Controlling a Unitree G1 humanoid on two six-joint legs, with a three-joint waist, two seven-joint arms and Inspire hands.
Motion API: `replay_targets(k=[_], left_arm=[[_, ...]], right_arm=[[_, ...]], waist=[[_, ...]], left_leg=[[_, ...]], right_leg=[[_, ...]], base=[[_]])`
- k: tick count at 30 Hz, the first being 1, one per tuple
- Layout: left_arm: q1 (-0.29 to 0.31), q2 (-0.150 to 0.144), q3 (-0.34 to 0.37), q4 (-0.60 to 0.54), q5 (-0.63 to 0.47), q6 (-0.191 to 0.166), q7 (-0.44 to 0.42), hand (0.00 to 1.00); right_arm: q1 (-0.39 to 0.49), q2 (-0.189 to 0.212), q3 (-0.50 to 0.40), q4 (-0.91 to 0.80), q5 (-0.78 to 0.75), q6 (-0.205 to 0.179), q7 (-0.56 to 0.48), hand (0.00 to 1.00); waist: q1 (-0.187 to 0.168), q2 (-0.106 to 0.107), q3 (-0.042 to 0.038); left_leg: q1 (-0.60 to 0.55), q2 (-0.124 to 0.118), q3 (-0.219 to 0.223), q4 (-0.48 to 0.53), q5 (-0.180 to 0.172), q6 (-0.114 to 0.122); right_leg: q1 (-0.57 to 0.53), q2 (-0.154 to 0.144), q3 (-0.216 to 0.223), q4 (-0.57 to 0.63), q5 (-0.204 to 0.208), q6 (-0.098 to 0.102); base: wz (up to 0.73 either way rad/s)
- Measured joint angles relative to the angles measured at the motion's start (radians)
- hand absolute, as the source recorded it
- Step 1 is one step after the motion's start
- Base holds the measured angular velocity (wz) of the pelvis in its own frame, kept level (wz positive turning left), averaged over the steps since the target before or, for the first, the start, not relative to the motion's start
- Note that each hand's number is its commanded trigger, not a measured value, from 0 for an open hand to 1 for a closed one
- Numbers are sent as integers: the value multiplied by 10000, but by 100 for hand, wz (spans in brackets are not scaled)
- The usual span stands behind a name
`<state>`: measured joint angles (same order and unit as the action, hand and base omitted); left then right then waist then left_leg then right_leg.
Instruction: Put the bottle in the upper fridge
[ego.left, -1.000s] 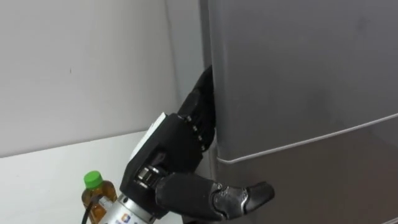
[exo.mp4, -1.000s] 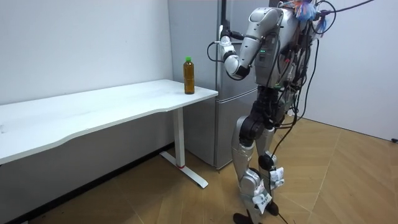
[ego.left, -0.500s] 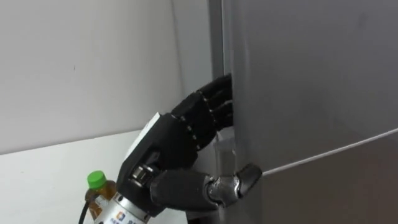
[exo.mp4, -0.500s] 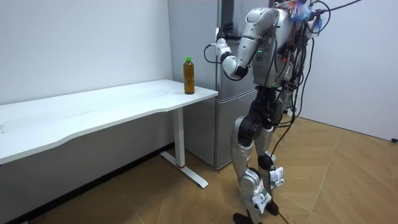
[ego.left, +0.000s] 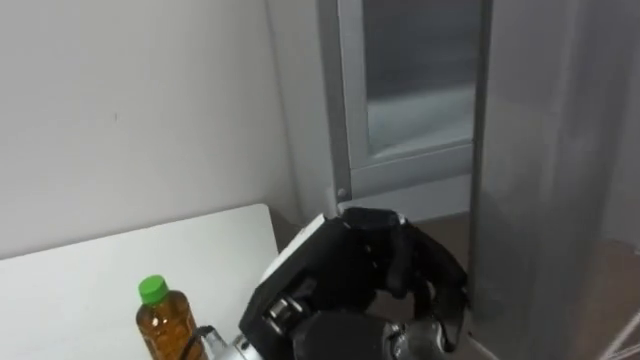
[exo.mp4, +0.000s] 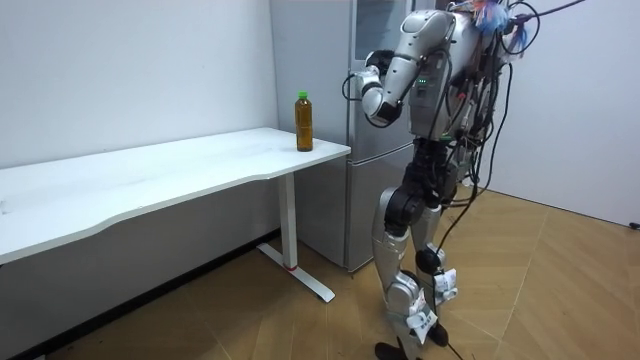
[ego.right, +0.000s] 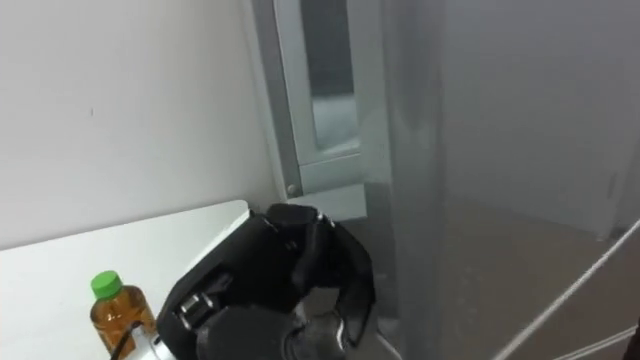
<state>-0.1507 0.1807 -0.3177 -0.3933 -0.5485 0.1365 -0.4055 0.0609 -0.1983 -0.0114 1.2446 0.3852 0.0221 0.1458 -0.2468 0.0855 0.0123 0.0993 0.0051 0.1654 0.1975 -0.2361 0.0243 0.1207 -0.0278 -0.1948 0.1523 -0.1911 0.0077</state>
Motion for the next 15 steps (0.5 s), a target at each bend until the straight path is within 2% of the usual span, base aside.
replay_targets(k=[1,7,15], left_arm=[[0,20,-91,0,29,115,-112,0],[0,110,-230,3,161,203,-479,0],[-3,104,-404,2,617,218,-488,0]], right_arm=[[6,3,-1,3,31,1,6,0],[-7,44,18,5,32,1,23,0],[-31,44,313,-8,41,-98,68,0]], waist=[[-7,-3,2],[-10,-135,52],[-24,-228,34]], left_leg=[[2,-3,7,13,2,-1],[-1,7,39,7,5,-2],[-24,35,278,2,4,-2]], right_leg=[[-13,-1,17,-13,-3,-4],[-56,-9,72,-21,-4,-4],[-152,-14,224,-17,-3,-2]], base=[[-4],[-2],[-8]])
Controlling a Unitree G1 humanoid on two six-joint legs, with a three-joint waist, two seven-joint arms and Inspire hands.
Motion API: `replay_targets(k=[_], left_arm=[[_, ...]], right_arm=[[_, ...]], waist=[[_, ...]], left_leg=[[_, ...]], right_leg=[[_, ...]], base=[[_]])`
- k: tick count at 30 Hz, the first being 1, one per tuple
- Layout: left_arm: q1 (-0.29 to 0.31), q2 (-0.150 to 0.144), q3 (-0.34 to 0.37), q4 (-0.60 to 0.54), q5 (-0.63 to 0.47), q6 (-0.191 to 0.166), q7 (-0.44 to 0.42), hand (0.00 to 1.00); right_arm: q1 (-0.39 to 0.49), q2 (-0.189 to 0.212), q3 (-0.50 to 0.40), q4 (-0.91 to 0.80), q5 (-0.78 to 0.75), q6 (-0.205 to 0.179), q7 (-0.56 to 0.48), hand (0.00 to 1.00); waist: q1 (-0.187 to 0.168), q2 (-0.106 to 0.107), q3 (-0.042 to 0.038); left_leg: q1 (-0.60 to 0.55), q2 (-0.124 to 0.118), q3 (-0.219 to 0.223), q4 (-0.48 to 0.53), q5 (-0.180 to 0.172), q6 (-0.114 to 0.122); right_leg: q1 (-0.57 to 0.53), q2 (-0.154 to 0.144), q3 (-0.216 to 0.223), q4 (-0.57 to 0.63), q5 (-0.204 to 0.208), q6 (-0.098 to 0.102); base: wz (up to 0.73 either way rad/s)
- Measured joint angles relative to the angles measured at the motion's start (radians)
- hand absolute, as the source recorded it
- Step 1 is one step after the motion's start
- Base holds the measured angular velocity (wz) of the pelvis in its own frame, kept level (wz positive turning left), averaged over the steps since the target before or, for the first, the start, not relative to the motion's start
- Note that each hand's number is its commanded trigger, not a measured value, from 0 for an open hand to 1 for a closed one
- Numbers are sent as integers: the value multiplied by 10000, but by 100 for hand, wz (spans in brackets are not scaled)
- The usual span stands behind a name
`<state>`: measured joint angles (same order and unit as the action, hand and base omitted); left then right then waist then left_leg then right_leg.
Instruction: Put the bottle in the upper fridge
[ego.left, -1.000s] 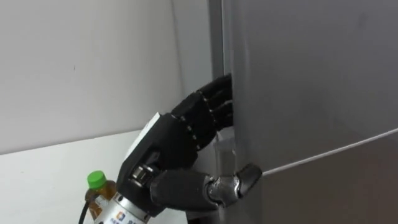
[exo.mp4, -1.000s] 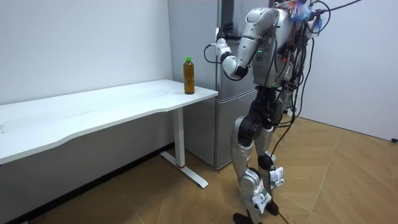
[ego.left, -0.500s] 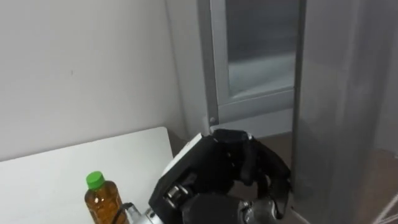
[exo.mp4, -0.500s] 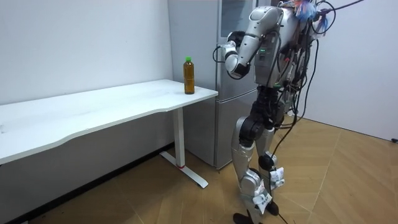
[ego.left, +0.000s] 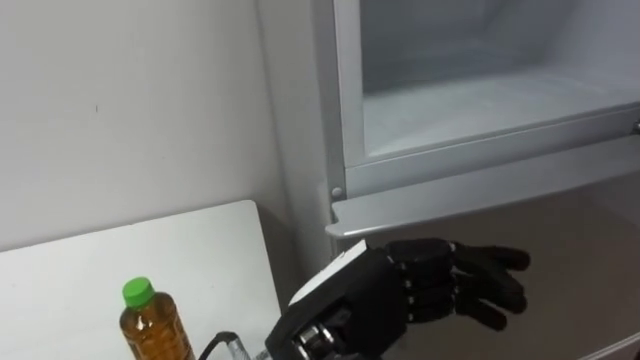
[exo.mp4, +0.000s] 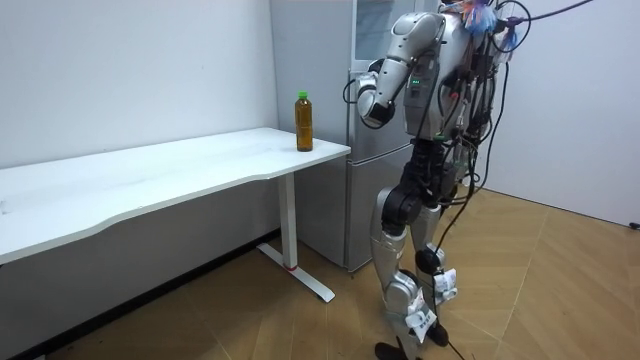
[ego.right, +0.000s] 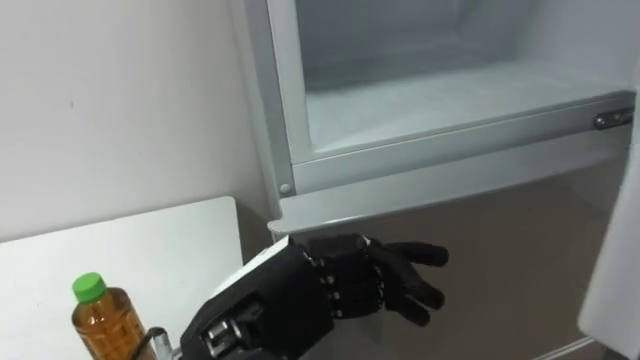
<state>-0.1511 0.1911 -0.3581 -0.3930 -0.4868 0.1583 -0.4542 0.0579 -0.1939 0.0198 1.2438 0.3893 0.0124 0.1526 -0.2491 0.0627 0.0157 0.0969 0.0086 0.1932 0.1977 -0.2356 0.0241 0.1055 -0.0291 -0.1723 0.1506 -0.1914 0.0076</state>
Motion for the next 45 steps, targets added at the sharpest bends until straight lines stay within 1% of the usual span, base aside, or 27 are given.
replay_targets(k=[6,7,9,11,13,15,18,19,21,23,25,27,29,30,32,36,37,38,41,42,44,45], left_arm=[[-4,-16,-25,0,195,0,-107,0],[-4,-20,-32,0,197,0,-124,0],[-4,-32,-82,3,195,0,-171,0],[-4,-31,-269,9,196,0,-287,0],[-4,-31,-381,9,195,0,-390,0],[-4,-32,-470,10,195,1,-419,0],[-5,-51,-550,19,196,2,-519,0],[-25,-57,-592,29,202,2,-573,0],[-97,-62,-684,61,220,2,-622,0],[-200,-140,-762,210,216,7,-737,0],[-285,-153,-765,263,214,34,-799,0],[-536,-158,-766,350,211,35,-849,0],[-763,-159,-767,403,205,37,-868,0],[-798,-160,-769,403,206,37,-869,0],[-950,-159,-832,402,207,46,-889,0],[-968,-151,-839,403,208,53,-960,0],[-980,-167,-840,403,207,53,-947,0],[-1013,-171,-840,403,206,53,-921,0],[-1155,-171,-939,420,192,53,-760,0],[-1217,-173,-976,425,197,53,-734,0],[-1448,-182,-1182,533,195,52,-632,0],[-1482,-204,-1205,552,195,52,-618,0]], right_arm=[[-30,1,7,1,-7,-20,44,0],[-34,0,-7,-2,-7,-20,73,0],[-25,0,-1,-20,5,-22,146,0],[-23,-9,-10,-38,6,-23,227,0],[0,-12,-10,-47,73,-32,252,0],[27,-13,-11,-94,150,-32,254,0],[19,-13,-12,-108,262,-31,286,0],[19,-17,-12,-102,302,-29,320,0],[17,-33,-11,-102,340,-25,337,0],[49,-37,-12,-108,361,-18,332,0],[59,-42,-25,-104,407,-12,346,0],[57,-76,-41,-44,433,1,438,0],[45,-121,-44,8,437,24,534,0],[46,-128,-40,12,455,24,536,0],[70,-146,-36,26,517,48,522,0],[53,-190,-35,82,391,115,503,0],[39,-234,-37,129,345,117,504,0],[-39,-256,-37,261,340,120,511,0],[-95,-285,-33,404,348,191,514,0],[-100,-306,-29,404,350,238,514,0],[-108,-413,-31,447,287,324,515,0],[-115,-436,-31,447,259,323,505,0]], waist=[[-130,9,-6],[-205,15,-9],[-242,24,-15],[-243,33,-21],[-242,33,-23],[-266,54,-35],[-439,56,-36],[-479,57,-35],[-485,61,-35],[-508,56,-31],[-591,52,-29],[-628,53,-28],[-606,49,-26],[-611,49,-26],[-626,50,-25],[-721,49,-19],[-748,61,-18],[-745,70,-17],[-823,75,-18],[-828,91,-19],[-1061,116,-23],[-1085,120,-21]], left_leg=[[4,8,119,4,0,-1],[3,8,139,4,0,-1],[3,56,215,5,-1,-1],[-2,77,330,6,-2,-3],[26,100,492,12,-2,-4],[27,118,554,18,-2,-5],[45,146,674,25,-3,-5],[62,159,738,34,-3,-6],[104,180,825,32,-4,-7],[140,204,950,31,-5,-8],[175,218,1085,31,-5,-9],[209,211,1154,28,-5,-9],[318,264,1453,-7,-6,-11],[337,273,1516,-9,-6,-12],[369,319,1704,-1,-8,-14],[356,393,2030,17,-9,-17],[360,417,2311,41,-9,-18],[359,444,2480,44,-9,-18],[373,515,2745,49,-23,-41],[372,524,2762,57,-23,-41],[375,556,2819,101,-23,-41],[379,570,2886,102,-23,-42]], right_leg=[[-14,8,71,0,0,0],[-13,6,70,-2,0,0],[-38,6,106,2,0,-1],[-97,20,267,9,3,-2],[-121,30,326,29,8,-8],[-170,32,347,53,23,-23],[-211,56,424,94,31,-37],[-252,72,517,139,33,-41],[-321,103,686,209,40,-53],[-385,136,867,233,62,-84],[-392,147,923,239,67,-91],[-417,157,994,210,66,-91],[-419,193,1187,221,71,-95],[-418,201,1229,220,77,-99],[-458,268,1465,204,121,-115],[-574,347,1695,195,177,-158],[-611,357,1780,203,184,-165],[-694,397,1923,227,200,-179],[-786,494,2205,203,260,-224],[-807,508,2260,204,265,-232],[-813,514,2295,266,277,-251],[-836,513,2325,298,281,-257]], base=[[-1],[-3],[-8],[-14],[-15],[-16],[-11],[-27],[-32],[-27],[-15],[-13],[-23],[-27],[-27],[-23],[-28],[-33],[-34],[-24],[-13],[-20]])
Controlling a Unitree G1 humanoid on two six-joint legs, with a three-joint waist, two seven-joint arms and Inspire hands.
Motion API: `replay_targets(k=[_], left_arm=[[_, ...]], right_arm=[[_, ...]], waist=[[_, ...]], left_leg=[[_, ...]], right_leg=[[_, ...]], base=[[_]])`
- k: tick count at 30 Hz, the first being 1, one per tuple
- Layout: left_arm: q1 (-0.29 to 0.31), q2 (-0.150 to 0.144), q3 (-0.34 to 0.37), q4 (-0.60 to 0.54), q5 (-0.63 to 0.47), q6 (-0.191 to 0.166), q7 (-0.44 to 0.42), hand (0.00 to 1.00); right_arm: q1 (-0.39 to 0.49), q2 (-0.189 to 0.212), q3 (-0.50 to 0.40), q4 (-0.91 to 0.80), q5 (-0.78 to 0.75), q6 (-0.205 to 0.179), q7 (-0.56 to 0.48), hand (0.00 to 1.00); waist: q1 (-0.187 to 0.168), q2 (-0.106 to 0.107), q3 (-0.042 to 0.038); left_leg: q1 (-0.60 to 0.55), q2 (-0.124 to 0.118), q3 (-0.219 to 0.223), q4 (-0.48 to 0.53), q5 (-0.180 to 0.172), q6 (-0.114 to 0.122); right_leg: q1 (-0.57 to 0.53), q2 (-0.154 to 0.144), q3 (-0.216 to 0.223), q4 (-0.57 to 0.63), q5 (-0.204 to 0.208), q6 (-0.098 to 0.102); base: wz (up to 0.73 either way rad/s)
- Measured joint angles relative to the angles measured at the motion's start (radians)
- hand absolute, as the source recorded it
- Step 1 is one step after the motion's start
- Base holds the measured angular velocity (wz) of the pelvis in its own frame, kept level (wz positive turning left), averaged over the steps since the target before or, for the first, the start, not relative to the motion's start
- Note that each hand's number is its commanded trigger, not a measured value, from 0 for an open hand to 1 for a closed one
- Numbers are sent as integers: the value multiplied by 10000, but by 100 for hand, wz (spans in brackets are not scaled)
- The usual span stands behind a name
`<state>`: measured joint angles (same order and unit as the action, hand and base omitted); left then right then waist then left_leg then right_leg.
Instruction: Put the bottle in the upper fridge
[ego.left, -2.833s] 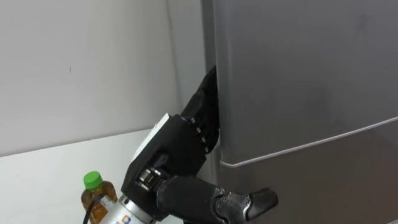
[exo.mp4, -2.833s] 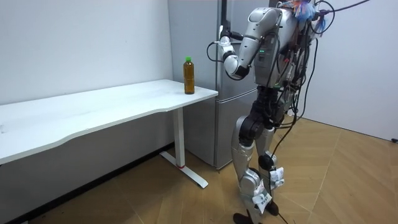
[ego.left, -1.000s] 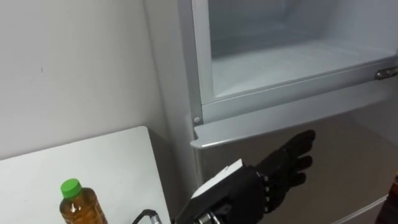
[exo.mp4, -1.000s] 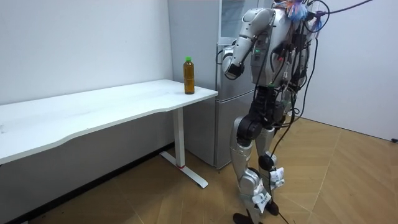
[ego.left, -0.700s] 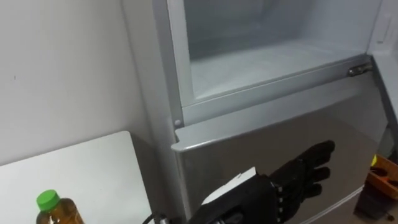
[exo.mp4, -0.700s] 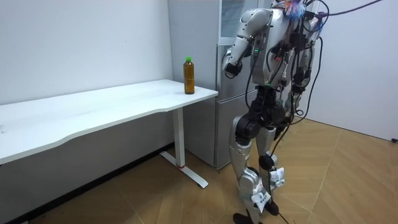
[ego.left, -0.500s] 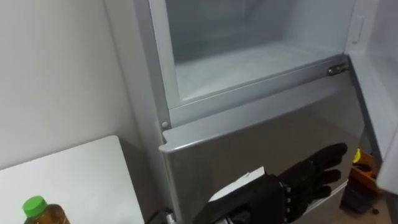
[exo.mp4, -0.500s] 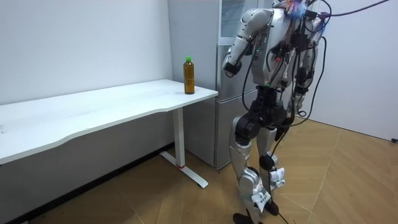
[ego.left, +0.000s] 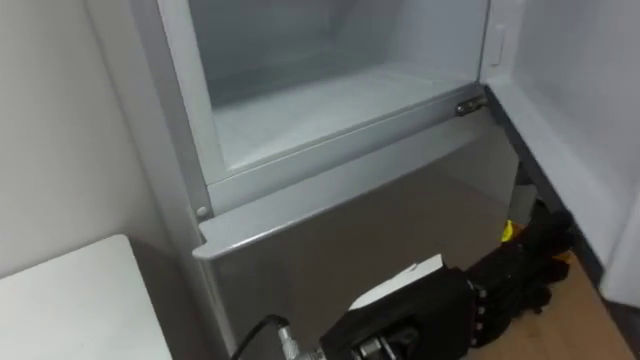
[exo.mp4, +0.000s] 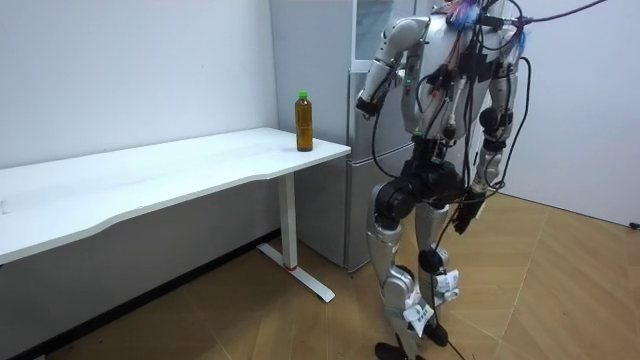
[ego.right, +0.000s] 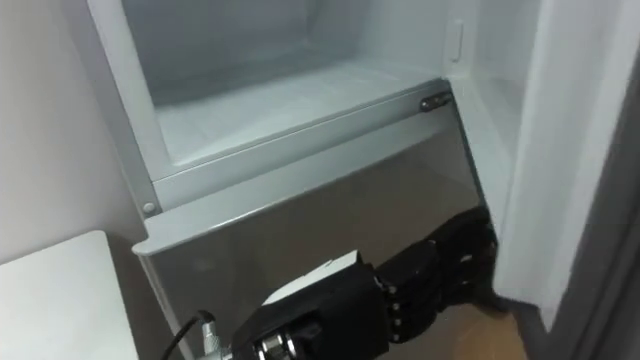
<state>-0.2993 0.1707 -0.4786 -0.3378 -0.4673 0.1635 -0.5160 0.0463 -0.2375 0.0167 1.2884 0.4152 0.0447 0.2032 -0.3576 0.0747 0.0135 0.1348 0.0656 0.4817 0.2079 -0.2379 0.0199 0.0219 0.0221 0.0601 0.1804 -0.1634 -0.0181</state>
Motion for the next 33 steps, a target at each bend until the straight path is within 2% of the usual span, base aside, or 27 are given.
replay_targets(k=[4,8,13,16,18,20,23,30,33], left_arm=[[-455,-172,-95,634,-3,0,14,0],[-896,-270,-106,912,-6,0,15,0],[-1062,-275,-152,1032,-47,-1,-27,0],[-1069,-274,-307,1169,-194,-1,-149,0],[-1069,-272,-384,1173,-332,0,-208,0],[-1072,-248,-383,1173,-375,0,-269,0],[-1086,-237,-383,1203,-456,0,-374,0],[-1094,-92,-380,1247,-439,0,-409,0],[-1094,-33,-377,1247,-437,1,-408,0]], right_arm=[[-13,-65,-6,-3,-316,0,-63,0],[51,-93,-1,-1,-295,10,-45,0],[63,-165,-9,-10,-255,14,58,0],[40,-166,-5,-23,-98,28,115,0],[-10,-182,-13,-24,159,26,116,0],[-119,-224,-17,-26,187,19,131,0],[-200,-307,-15,-28,229,14,192,0],[-227,-285,10,-31,202,14,260,0],[-225,-272,25,-22,213,21,173,0]], waist=[[-209,-19,29],[-366,-19,35],[-532,46,35],[-542,63,35],[-540,85,32],[-544,205,5],[-563,378,40],[-503,369,44],[-471,327,69]], left_leg=[[19,282,394,335,-167,-275],[19,445,681,534,-197,-324],[2,521,671,613,-205,-343],[1,626,668,616,-246,-454],[1,640,666,616,-226,-487],[-1,675,651,614,-225,-492],[-23,687,645,603,-217,-506],[-42,655,615,193,-148,-628],[-165,585,229,50,-133,-654]], right_leg=[[-45,161,42,48,42,-103],[-98,285,183,50,30,-232],[-181,433,257,74,35,-372],[-201,557,284,55,43,-473],[-215,585,317,62,29,-509],[-229,628,377,54,39,-546],[-227,633,354,86,54,-569],[-302,646,66,95,54,-605],[-298,574,-253,58,53,-603]], base=[[-30],[-20],[-12],[-7],[-6],[-8],[1],[11],[31]])
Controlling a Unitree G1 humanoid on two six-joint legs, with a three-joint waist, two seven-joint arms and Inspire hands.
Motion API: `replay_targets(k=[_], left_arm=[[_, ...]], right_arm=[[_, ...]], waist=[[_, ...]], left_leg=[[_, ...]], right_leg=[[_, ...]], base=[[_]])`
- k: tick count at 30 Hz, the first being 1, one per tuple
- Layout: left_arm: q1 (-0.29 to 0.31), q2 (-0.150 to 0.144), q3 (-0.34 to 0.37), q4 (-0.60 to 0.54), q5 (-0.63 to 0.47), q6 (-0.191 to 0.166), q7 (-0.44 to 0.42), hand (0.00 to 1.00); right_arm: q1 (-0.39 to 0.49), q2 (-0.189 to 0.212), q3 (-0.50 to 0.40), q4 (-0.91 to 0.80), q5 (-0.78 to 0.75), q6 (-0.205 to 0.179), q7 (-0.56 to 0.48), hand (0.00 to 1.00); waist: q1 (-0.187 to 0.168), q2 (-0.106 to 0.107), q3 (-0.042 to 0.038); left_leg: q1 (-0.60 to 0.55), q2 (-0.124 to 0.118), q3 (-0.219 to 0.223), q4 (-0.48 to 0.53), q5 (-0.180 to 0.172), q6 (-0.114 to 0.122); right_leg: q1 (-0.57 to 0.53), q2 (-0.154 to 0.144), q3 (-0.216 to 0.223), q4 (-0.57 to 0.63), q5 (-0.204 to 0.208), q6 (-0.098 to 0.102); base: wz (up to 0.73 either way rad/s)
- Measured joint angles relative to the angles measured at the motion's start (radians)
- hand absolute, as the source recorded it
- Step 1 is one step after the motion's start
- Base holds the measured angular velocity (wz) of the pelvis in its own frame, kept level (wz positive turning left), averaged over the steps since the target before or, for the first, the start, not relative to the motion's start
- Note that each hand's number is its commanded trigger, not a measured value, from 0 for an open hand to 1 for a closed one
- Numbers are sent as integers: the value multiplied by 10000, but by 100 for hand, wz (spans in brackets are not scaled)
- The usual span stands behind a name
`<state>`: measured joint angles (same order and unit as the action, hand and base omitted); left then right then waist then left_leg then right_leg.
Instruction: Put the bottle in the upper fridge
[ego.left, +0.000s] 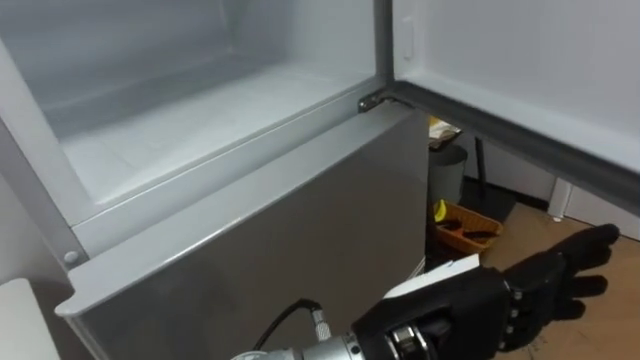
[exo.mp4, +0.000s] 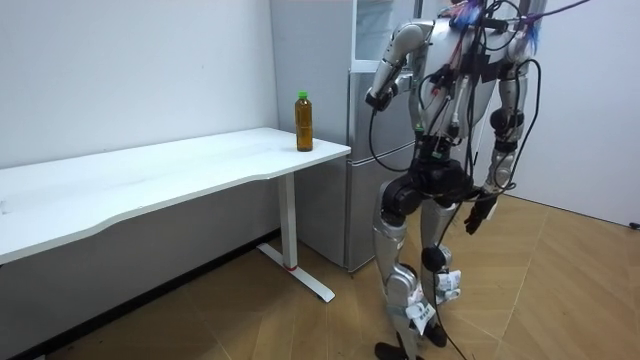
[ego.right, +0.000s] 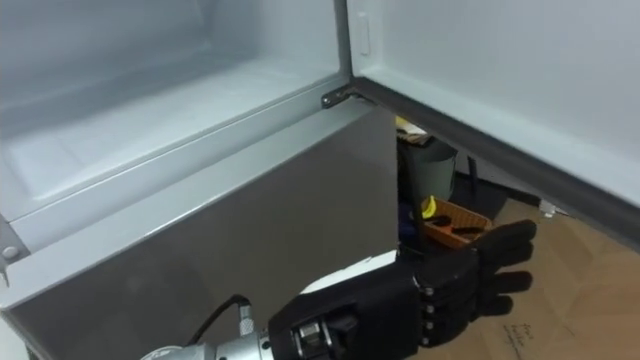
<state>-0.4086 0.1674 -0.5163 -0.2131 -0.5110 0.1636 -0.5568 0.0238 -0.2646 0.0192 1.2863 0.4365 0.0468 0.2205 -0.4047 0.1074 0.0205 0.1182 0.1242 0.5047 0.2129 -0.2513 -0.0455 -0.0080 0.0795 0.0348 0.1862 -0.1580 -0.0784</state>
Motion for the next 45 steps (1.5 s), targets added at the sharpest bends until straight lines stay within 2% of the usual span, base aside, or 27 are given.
replay_targets(k=[3,9,13,15,17,18,20,23,28,32,37,40,43,45], left_arm=[[2,26,15,0,23,0,14,0],[143,304,18,-57,184,-3,241,0],[312,391,61,-57,238,-14,482,0],[327,388,90,-82,493,-78,504,0],[414,385,108,-121,987,-163,506,0],[504,396,121,-185,1080,-164,505,0],[1128,469,247,-684,1310,-164,439,0],[1906,494,372,-945,1324,-164,375,0],[2185,587,443,-949,1462,-177,256,0],[2306,559,556,-994,1835,-190,248,0],[2752,665,1734,-2043,1986,-243,406,0],[2796,666,2652,-2472,1880,-612,696,0],[3323,558,3637,-2850,1883,-960,991,0],[3743,520,4161,-3111,1871,-1013,1128,0]], right_arm=[[-44,135,2,2,-24,-15,-84,0],[-27,243,109,-17,1,-26,-479,0],[-30,293,397,-23,-23,-153,-597,0],[-26,334,491,-23,-131,-165,-573,0],[-38,327,764,-32,-184,-238,-561,0],[-39,328,780,-35,-177,-248,-553,0],[-38,338,952,-49,-131,-252,-562,0],[-55,347,1181,-37,-141,-251,-588,0],[-71,342,1359,-53,-182,-344,-588,0],[-66,366,1577,-59,-251,-454,-567,0],[18,473,1542,-59,-320,-706,-571,0],[55,477,1541,-31,-408,-717,-590,0],[111,526,1292,-29,-688,-805,-588,0],[251,569,1096,-37,-701,-807,-582,0]], waist=[[203,-158,96],[865,-180,62],[1351,-228,30],[1585,-292,-73],[1759,-402,-134],[1801,-429,-148],[2138,-441,-161],[2295,-525,-175],[2532,-608,-156],[2776,-657,-157],[3033,-707,-143],[3289,-696,-150],[3446,-688,-156],[3607,-696,-165]], left_leg=[[-57,-86,-374,-149,45,-60],[-427,-224,-1356,-128,60,-46],[-466,-348,-1994,-138,156,24],[-534,-375,-2117,-121,182,48],[-551,-443,-2435,-112,259,74],[-552,-470,-2496,-115,286,86],[-544,-494,-2618,-109,298,91],[-550,-530,-2846,-87,302,98],[-620,-647,-3157,-70,398,162],[-631,-681,-3219,-87,409,178],[-733,-698,-3448,-80,409,178],[-707,-693,-3438,-82,409,178],[-634,-702,-3461,-83,409,178],[-605,-726,-3484,-82,409,178]], right_leg=[[-55,-67,-283,-12,-7,13],[-20,-281,-1131,-23,-48,86],[246,-446,-1757,-63,-79,128],[289,-479,-1919,-185,-80,131],[473,-567,-2258,-212,-94,149],[487,-594,-2319,-213,-106,160],[520,-608,-2389,-299,-110,165],[664,-648,-2648,-358,-125,185],[774,-773,-2977,-366,-175,228],[781,-804,-3080,-358,-191,255],[813,-796,-3126,-367,-198,259],[833,-796,-3113,-368,-203,260],[931,-798,-3139,-371,-224,278],[985,-825,-3219,-365,-285,277]], base=[[30],[43],[45],[32],[36],[35],[13],[26],[23],[6],[7],[0],[3],[11]])
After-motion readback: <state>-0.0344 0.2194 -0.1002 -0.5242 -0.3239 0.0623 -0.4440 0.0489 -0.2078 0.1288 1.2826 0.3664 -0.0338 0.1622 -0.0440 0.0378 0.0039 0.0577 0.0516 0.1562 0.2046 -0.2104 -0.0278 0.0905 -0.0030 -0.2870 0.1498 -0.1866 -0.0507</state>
